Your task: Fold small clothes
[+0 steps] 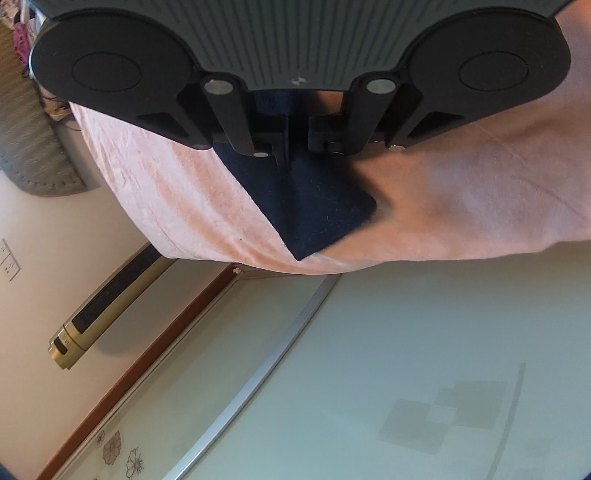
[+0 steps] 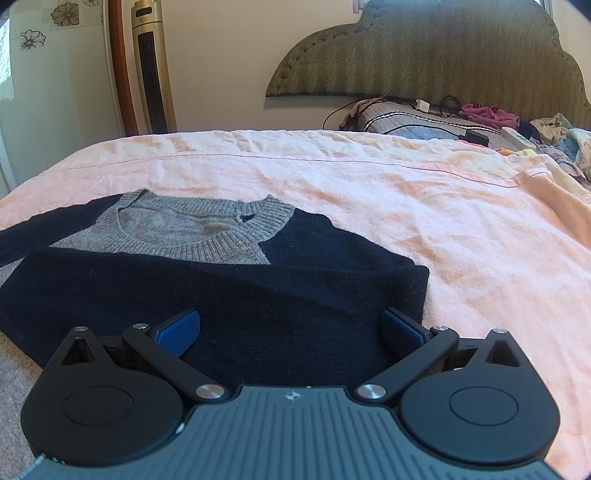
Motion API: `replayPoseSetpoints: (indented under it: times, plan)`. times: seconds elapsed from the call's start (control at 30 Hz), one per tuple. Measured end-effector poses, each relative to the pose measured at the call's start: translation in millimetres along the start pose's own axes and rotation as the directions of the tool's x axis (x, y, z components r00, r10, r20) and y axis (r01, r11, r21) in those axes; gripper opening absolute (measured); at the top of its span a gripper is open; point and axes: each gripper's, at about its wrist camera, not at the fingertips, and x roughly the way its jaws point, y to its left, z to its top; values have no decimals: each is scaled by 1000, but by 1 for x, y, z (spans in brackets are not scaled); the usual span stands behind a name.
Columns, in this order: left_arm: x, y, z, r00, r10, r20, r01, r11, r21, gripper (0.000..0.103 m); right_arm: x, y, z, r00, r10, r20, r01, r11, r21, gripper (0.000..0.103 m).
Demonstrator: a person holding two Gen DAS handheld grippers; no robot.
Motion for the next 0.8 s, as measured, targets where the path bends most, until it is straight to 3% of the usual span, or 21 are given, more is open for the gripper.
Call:
replayPoseSetpoints:
  times: [0.1, 0.17, 0.23, 0.27, 0.3, 0.4, 0.47, 0.5, 0.57, 0.6, 0.73, 0.8]
  plan:
    - [-13, -32, -9, 996, 52, 66, -59, 992, 113, 6, -1, -2, 0, 1000, 10, 5, -10, 1000, 13, 103]
    - [-34, -67, -24, 993, -10, 122, -18, 974, 227, 6, -1, -4, 0, 1000, 17, 8, -17, 1000, 21, 103]
    - [-62, -115, -58, 982, -114, 148, 50, 924, 380, 6, -2, -5, 0, 1000, 21, 10, -21, 999, 27, 103]
    - [-77, -138, -81, 972, -187, 140, 103, 880, 463, 6, -1, -5, 0, 1000, 22, 11, -22, 999, 29, 103]
    - [-92, -162, -109, 957, -263, 121, 156, 819, 552, 6, -2, -5, 0, 1000, 23, 11, -23, 999, 30, 103]
    - [-124, -214, -205, 905, -424, -39, 306, 583, 753, 6, -2, -6, 0, 1000, 23, 11, -23, 999, 31, 103]
    - [-126, -231, -262, 898, -414, -147, 349, 467, 813, 6, -2, -6, 0, 1000, 25, 12, -25, 999, 33, 103]
    - [-122, -235, -286, 901, -394, -179, 352, 426, 834, 6, -2, -6, 0, 1000, 26, 13, -26, 999, 36, 103]
    - [-112, -238, -316, 922, -325, -210, 330, 379, 865, 7, -3, -7, 0, 999, 28, 16, -28, 999, 41, 103]
    - [-113, -237, -313, 925, -330, -190, 317, 394, 863, 6, -3, -7, 0, 999, 29, 16, -29, 999, 43, 103]
    - [-108, -223, -290, 908, -351, -228, 389, 507, 769, 6, -3, -8, 0, 999, 36, 18, -37, 998, 54, 103]
    - [-109, -218, -286, 901, -376, -218, 403, 533, 744, 6, -3, -5, 3, 1000, 30, 5, -31, 999, 44, 103]
